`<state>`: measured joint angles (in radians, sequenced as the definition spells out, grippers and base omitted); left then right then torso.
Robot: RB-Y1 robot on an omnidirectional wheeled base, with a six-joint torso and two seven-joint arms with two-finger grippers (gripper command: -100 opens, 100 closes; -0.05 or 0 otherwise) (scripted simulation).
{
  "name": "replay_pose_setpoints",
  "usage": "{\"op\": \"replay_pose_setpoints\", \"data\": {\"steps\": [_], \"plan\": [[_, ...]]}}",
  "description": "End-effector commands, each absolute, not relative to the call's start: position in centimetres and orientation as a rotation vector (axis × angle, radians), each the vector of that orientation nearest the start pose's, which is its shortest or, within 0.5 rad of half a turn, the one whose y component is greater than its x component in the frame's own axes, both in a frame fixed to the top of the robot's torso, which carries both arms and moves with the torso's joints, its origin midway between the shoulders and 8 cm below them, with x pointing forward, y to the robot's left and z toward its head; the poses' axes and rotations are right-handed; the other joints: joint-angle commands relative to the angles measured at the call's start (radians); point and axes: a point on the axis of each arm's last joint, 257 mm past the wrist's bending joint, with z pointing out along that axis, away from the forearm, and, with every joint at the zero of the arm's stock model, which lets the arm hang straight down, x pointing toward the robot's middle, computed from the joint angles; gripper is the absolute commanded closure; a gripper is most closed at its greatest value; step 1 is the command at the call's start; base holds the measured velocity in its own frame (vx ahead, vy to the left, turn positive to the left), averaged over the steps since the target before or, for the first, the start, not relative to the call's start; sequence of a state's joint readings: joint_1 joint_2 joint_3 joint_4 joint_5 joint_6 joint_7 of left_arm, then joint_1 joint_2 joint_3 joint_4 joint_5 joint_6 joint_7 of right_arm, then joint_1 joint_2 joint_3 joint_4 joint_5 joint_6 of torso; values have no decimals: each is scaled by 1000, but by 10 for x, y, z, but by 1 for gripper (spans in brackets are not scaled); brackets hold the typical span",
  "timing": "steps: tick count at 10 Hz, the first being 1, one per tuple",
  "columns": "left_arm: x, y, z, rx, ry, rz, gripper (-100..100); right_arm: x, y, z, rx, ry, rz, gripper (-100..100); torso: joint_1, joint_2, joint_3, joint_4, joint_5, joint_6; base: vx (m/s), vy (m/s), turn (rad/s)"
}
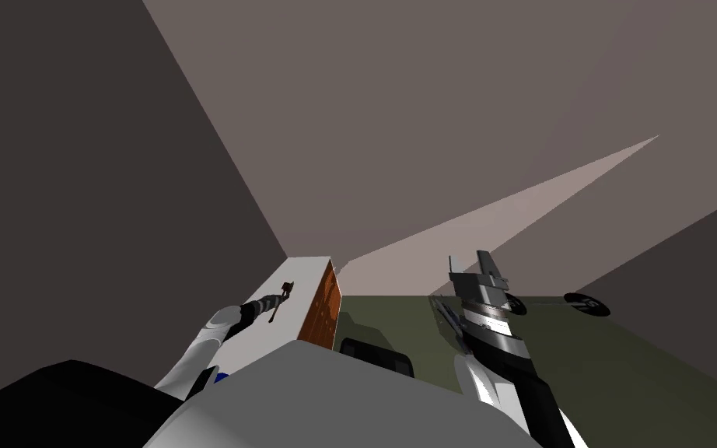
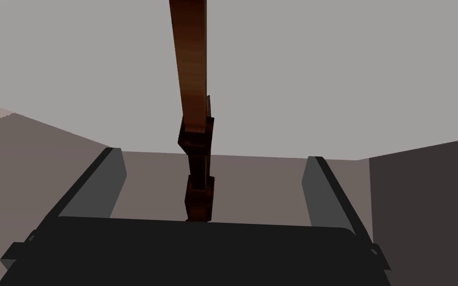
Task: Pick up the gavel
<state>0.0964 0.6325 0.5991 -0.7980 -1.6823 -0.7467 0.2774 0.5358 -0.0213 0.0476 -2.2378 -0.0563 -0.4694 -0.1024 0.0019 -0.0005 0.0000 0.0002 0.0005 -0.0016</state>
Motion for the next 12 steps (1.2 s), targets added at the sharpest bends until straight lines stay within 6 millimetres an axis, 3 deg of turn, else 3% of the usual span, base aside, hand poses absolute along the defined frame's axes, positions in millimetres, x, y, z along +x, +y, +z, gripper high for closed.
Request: {"op": "replay_pose_setpoints", "data": {"steps": [1, 3, 4, 5, 7, 12], "plan": [[288, 630, -439, -219, 2363, 96, -100, 355, -275, -13, 816, 636, 1440, 0, 0, 0, 0, 0, 0, 0, -23, -12, -146], [287, 631, -441, -220, 2368, 96, -100, 355, -275, -13, 816, 636, 1440, 0, -1, -1, 0, 0, 0, 0, -16, -12, -70], [287, 631, -442, -222, 2370, 96, 0, 355, -275, -13, 816, 636, 1440, 0, -1, -1, -1, 0, 0, -1, 0, 0, 0], [282, 642, -446, -264, 2376, 124, -100, 355, -275, -13, 816, 636, 1440, 0, 0, -2, -1, 0, 0, 0, -102, 36, -364], [288, 631, -450, -265, 2369, 93, -100, 355, -274, -13, 816, 636, 1440, 0, -5, 3, 2, 1, -1, 1, -67, -78, -227], [293, 630, -445, -298, 2338, 71, -100, 355, -275, -13, 816, 636, 1440, 0, 1, -3, -1, -1, 0, -1, 6, 6, 20]]}}
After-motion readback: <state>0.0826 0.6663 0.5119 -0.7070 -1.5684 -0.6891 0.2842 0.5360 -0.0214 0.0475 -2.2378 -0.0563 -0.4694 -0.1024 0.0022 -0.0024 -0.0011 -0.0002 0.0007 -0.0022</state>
